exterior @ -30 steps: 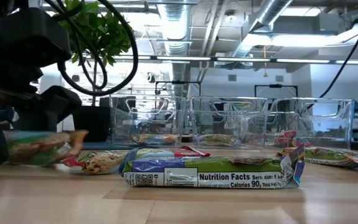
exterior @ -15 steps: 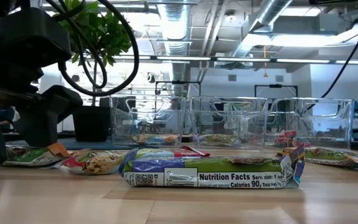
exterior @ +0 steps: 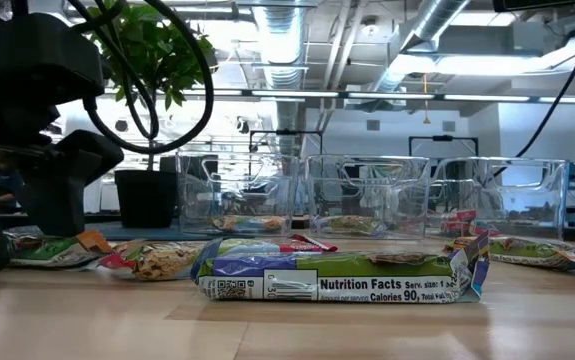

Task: Pick and place Granola Bars by type
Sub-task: Put the yellow granola bar into the left transparent bin

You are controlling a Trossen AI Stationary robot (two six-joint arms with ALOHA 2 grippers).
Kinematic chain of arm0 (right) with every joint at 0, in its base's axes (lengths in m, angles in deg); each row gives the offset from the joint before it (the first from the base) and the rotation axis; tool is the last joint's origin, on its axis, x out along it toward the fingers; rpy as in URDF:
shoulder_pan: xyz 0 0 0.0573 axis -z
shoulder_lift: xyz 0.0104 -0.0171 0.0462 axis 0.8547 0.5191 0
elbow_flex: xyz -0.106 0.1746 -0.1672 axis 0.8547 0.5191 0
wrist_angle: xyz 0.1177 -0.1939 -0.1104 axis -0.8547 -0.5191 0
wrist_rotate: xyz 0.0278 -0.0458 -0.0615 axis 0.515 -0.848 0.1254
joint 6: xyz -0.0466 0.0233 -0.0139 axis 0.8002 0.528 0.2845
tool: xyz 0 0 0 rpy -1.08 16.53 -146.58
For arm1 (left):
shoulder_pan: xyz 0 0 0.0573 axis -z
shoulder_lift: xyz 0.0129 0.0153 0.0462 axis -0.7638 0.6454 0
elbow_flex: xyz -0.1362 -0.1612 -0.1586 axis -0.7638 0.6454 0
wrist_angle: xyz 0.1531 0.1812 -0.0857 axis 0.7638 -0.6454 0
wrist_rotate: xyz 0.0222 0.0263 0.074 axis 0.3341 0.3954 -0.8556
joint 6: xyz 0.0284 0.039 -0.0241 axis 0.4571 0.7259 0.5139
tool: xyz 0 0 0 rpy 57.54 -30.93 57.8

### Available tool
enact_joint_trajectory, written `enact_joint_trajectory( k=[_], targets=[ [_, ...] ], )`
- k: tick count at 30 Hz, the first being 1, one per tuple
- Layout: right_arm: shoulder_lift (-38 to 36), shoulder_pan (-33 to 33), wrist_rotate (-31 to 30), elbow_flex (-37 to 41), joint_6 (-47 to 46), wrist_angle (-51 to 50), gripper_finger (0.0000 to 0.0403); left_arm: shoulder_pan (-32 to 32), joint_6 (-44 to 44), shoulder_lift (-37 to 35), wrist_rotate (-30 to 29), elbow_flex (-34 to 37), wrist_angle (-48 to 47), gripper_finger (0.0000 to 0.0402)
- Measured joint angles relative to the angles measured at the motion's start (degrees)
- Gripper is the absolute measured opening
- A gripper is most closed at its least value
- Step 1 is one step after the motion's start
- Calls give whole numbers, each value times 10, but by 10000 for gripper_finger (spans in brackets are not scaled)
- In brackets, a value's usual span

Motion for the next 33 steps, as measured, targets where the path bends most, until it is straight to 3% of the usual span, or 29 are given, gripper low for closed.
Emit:
enact_joint_trajectory(
  k=[33],
  targets=[
    [0,0,0,0,0,0,143,4,10,1,-2,-12,-17,235]
  ],
)
